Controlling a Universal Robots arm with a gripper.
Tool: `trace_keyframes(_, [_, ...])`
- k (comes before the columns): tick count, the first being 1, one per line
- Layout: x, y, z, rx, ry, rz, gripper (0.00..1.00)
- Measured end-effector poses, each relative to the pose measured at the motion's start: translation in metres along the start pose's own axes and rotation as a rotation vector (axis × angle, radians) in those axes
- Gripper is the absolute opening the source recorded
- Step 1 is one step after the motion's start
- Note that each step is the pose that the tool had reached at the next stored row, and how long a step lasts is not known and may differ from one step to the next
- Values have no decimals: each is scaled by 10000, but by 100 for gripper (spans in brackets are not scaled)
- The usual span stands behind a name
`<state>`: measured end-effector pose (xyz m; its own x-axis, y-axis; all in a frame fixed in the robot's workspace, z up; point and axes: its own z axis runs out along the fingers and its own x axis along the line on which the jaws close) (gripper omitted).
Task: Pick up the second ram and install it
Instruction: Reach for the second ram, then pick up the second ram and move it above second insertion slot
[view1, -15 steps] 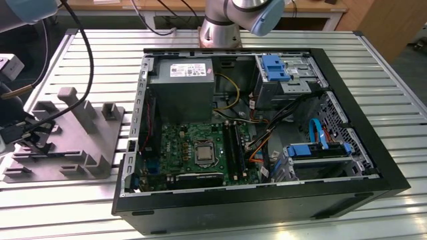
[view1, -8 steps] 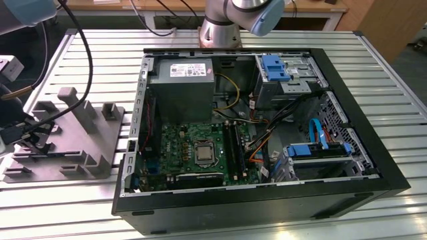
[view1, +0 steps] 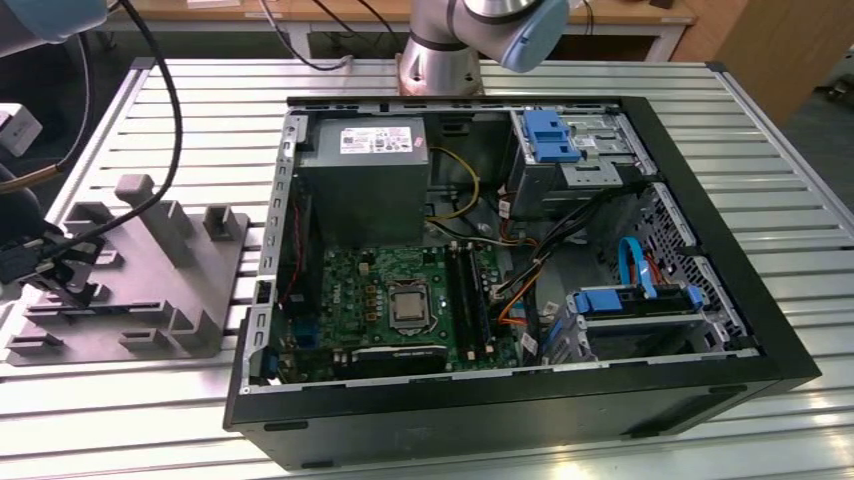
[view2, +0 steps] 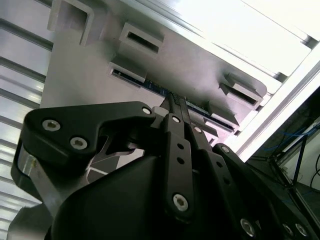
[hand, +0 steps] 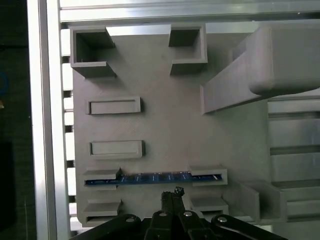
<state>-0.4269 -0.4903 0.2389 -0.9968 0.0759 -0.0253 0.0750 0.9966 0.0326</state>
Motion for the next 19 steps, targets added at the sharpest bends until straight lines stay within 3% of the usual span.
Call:
trace_keyframes(6, [-4,5,-146,0,0,0,11])
trace_keyframes(19, [-4,5,-157,-1,-1,1,11])
